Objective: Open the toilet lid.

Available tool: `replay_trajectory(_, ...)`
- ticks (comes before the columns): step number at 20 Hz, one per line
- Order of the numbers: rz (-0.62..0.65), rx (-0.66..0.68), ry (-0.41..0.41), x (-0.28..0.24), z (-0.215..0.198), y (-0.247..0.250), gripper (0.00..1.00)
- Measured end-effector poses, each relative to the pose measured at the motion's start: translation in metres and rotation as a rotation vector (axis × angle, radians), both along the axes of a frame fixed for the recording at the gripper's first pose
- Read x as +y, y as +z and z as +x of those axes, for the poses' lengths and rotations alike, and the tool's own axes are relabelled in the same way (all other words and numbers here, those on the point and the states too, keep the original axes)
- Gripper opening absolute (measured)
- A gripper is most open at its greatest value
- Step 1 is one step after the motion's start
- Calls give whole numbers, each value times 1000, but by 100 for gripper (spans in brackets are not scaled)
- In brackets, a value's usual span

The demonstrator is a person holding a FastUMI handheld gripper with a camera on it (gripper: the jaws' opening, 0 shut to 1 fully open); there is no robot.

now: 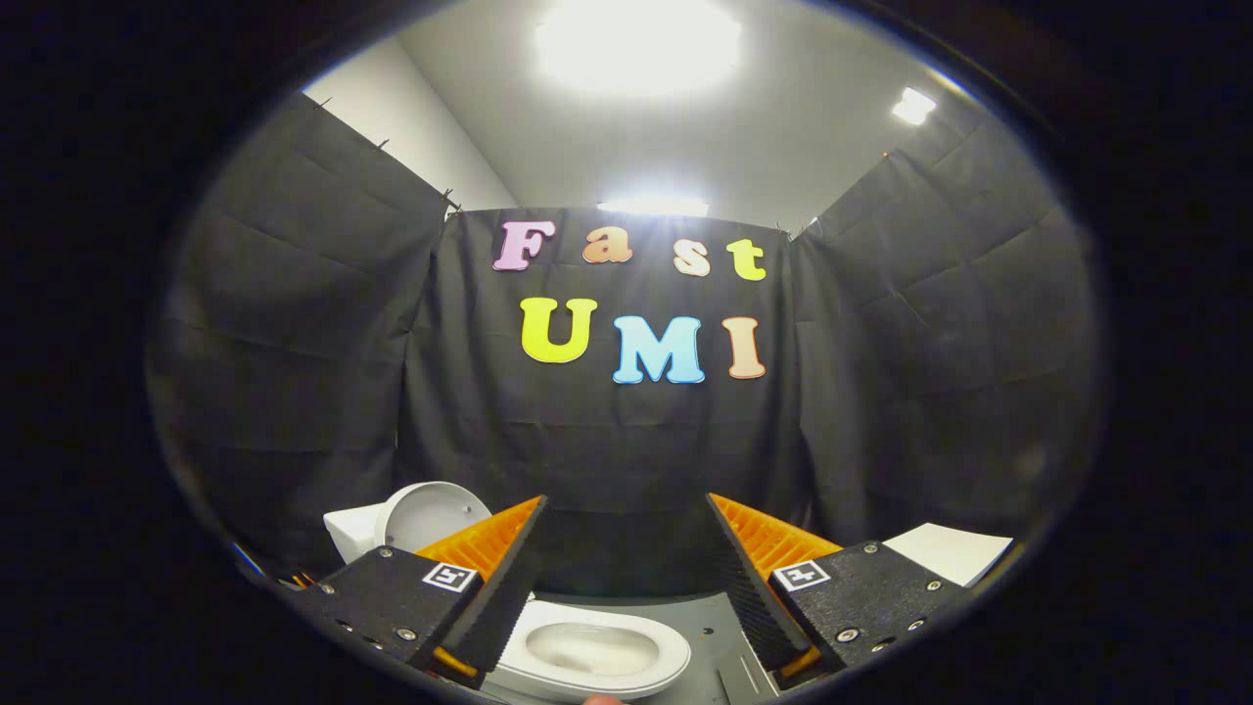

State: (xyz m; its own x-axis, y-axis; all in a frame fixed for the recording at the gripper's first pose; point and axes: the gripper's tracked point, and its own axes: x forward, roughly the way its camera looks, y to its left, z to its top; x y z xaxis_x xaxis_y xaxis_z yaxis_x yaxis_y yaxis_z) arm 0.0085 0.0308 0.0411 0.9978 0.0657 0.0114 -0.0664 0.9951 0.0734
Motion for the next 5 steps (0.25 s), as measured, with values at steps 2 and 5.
replay_trajectory(2,5,9,-1,3,1,-2,94)
replay_trajectory(5,-8,24,9,11,3,-8,94)
